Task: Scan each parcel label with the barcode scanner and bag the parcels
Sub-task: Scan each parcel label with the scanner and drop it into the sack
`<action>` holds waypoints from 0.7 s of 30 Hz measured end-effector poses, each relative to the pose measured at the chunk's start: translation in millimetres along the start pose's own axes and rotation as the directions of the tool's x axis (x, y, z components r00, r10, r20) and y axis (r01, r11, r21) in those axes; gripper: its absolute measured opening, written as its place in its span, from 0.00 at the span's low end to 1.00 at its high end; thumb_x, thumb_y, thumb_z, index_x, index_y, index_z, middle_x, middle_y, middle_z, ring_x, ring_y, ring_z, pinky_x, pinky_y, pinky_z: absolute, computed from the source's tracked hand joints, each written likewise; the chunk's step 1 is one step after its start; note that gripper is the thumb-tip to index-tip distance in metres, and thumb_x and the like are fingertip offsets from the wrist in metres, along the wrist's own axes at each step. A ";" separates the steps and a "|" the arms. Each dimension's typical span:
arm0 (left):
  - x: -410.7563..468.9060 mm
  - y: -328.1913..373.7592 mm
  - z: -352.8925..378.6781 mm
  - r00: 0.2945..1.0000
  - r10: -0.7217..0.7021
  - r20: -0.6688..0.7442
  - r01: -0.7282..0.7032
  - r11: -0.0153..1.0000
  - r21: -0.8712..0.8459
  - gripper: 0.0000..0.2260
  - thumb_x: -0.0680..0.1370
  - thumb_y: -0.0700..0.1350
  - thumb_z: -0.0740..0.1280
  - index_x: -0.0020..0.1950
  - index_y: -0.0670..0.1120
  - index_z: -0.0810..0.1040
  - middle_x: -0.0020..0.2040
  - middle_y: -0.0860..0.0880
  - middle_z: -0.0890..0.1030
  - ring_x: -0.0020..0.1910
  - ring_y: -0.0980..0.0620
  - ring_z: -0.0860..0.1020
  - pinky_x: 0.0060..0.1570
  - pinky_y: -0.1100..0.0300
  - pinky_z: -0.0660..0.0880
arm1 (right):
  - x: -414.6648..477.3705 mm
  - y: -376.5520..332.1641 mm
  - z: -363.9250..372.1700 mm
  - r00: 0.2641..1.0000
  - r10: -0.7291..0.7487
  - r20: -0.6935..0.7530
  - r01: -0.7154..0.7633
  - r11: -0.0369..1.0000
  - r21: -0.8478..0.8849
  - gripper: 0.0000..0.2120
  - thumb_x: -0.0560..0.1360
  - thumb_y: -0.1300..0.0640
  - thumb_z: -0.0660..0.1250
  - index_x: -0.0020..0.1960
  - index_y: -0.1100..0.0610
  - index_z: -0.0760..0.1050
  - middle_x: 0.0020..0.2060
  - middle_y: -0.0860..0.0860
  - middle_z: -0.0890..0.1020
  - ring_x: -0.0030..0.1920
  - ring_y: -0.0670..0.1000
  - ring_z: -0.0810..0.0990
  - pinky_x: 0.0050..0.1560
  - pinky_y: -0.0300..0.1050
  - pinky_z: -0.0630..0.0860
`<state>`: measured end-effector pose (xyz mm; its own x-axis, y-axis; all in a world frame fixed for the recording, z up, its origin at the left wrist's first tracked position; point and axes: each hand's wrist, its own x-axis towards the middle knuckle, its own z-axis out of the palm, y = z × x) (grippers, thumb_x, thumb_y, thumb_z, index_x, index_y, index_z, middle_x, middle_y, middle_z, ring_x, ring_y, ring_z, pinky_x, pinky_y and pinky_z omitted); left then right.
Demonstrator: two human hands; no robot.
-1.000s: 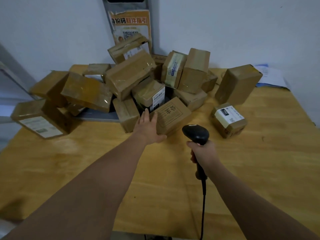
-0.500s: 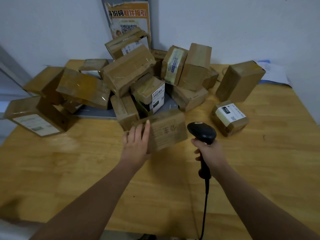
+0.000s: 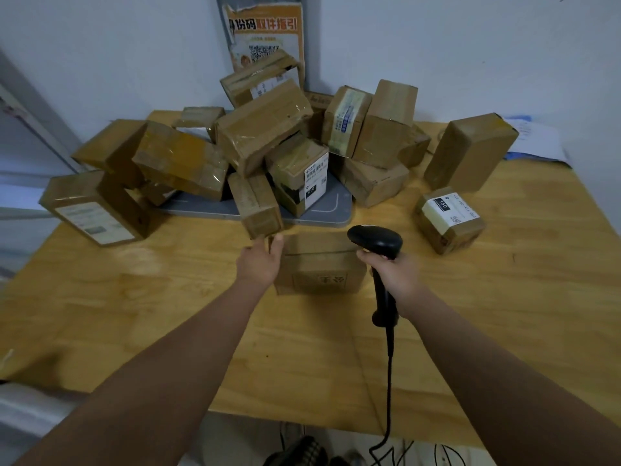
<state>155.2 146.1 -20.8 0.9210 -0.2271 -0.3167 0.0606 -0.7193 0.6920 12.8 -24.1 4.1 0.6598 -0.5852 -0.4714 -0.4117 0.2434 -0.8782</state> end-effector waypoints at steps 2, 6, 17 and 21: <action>0.5 9.5 0.2 0.989 -0.104 0.102 0.125 0.965 -0.231 0.27 0.81 0.63 0.51 0.73 0.47 0.67 0.67 0.43 0.73 0.65 0.41 0.71 0.67 0.46 0.68 | -1.2 0.4 2.8 0.999 0.035 0.029 -0.035 0.999 0.032 0.13 0.72 0.47 0.73 0.51 0.53 0.77 0.46 0.51 0.80 0.49 0.52 0.76 0.54 0.49 0.68; -18.9 5.1 2.6 0.999 -0.047 -0.009 0.038 0.901 -0.433 0.14 0.80 0.58 0.60 0.56 0.49 0.72 0.51 0.49 0.77 0.53 0.48 0.76 0.55 0.49 0.75 | -4.6 14.5 -4.3 0.999 -0.042 0.004 0.041 0.985 0.170 0.07 0.72 0.50 0.74 0.49 0.47 0.78 0.49 0.48 0.83 0.53 0.49 0.80 0.61 0.50 0.73; -30.1 -41.4 19.7 0.990 0.024 0.137 0.014 0.963 -0.268 0.30 0.78 0.43 0.69 0.77 0.47 0.60 0.69 0.46 0.67 0.64 0.47 0.72 0.40 0.69 0.74 | -13.3 47.5 -6.7 0.996 0.082 -0.035 -0.078 0.992 0.102 0.06 0.72 0.55 0.74 0.47 0.56 0.82 0.40 0.50 0.84 0.47 0.54 0.82 0.52 0.52 0.76; -34.9 -36.3 6.7 0.946 0.030 0.322 -0.049 0.998 0.049 0.35 0.74 0.48 0.72 0.77 0.55 0.57 0.68 0.46 0.57 0.63 0.45 0.67 0.62 0.53 0.72 | -17.9 43.4 -4.5 0.996 0.025 -0.082 -0.011 0.984 0.177 0.06 0.73 0.57 0.73 0.49 0.58 0.82 0.41 0.51 0.85 0.46 0.50 0.83 0.45 0.43 0.74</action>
<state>118.2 175.7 -39.2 0.7494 -0.4480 -0.4874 -0.0034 -0.7389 0.6738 -19.7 -6.6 -25.2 0.5954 -0.6402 -0.4854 -0.3008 0.3826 -0.8736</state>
